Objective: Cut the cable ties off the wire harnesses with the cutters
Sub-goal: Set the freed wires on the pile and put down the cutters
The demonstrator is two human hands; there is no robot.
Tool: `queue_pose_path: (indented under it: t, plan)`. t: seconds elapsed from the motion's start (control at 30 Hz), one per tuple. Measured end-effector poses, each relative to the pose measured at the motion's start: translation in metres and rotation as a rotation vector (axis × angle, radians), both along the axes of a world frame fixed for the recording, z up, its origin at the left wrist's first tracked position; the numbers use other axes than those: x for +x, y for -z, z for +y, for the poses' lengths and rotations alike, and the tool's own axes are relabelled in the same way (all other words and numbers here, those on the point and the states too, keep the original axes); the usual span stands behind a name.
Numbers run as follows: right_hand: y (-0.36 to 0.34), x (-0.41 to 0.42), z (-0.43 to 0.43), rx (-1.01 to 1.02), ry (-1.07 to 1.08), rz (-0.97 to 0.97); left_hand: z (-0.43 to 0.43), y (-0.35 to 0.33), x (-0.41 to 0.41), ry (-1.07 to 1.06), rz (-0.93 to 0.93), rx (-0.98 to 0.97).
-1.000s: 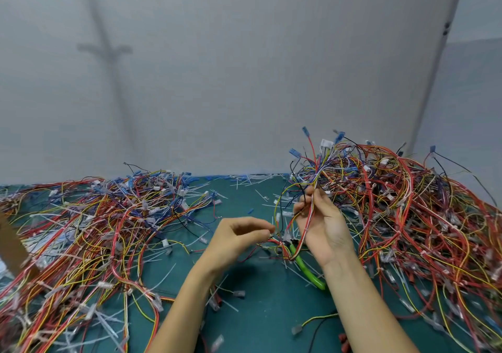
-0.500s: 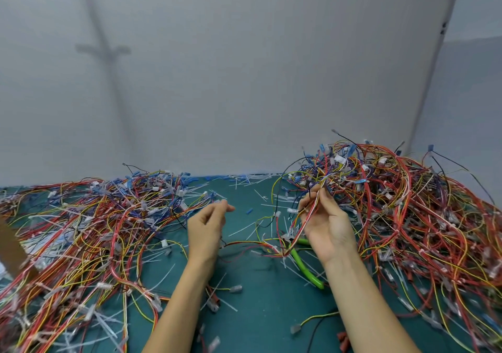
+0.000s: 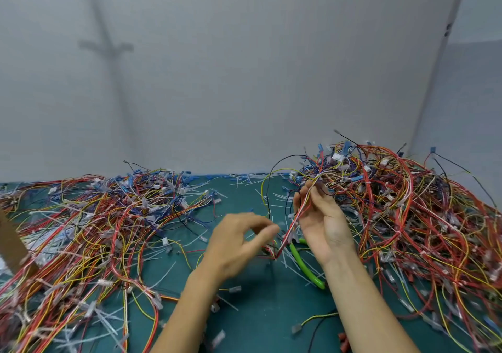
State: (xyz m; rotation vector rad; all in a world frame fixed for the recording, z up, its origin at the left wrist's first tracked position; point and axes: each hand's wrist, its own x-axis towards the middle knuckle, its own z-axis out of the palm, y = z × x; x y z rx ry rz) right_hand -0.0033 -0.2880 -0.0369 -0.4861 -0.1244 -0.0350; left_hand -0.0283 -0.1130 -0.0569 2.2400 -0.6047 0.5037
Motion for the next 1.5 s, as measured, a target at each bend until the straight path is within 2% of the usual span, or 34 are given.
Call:
queue_pose_path:
  t: [0.07,0.17,0.27,0.4,0.47,0.53,0.67,0.87,0.97,1.1,1.27,1.37,1.43,1.5]
  plan:
    - [0.0,0.0,0.0,-0.029,0.016,-0.019,-0.007,0.0,-0.005,0.124,0.204,-0.042]
    - [0.0,0.001,0.0,-0.101,0.047,-0.052,-0.009,0.004,-0.004,0.105,0.226,-0.039]
    - [0.002,0.001,-0.001,-0.245,0.074,-0.085,-0.007,0.007,0.0,0.123,0.272,-0.146]
    - [0.002,-0.004,0.005,-0.554,0.048,-0.155,-0.007,0.008,0.001,0.086,0.203,-0.323]
    - [0.003,-0.007,0.01,-0.723,0.041,-0.193,-0.008,0.007,0.002,0.058,0.2,-0.48]
    - [0.003,-0.01,0.017,-0.795,0.015,-0.202,-0.008,0.003,0.003,0.042,0.213,-0.671]
    - [0.008,-0.011,0.026,-0.896,0.037,-0.201,-0.006,-0.005,0.003,0.007,0.198,-0.891]
    - [0.014,-0.009,0.029,-1.168,-0.047,-0.291,0.001,-0.006,0.008,-0.041,0.228,-1.01]
    - [0.018,-0.007,0.029,-1.288,0.012,-0.296,-0.002,-0.003,0.008,-0.026,0.262,-1.042]
    - [0.018,-0.007,0.03,-1.139,0.126,-0.274,-0.01,-0.006,0.008,0.023,0.279,-1.012]
    - [0.01,-0.006,0.028,-0.703,0.218,-0.085,-0.005,-0.002,0.011,-0.076,0.187,-0.761]
    - [0.005,-0.005,0.02,-0.5,0.193,-0.001,0.0,0.005,0.013,-0.023,0.247,-0.655]
    - [0.003,-0.005,0.017,-0.399,0.145,0.009,0.001,0.011,0.015,-0.005,0.269,-0.496]
    - [0.001,-0.006,0.016,-0.318,0.101,0.0,0.002,0.018,0.018,-0.056,0.24,-0.239]
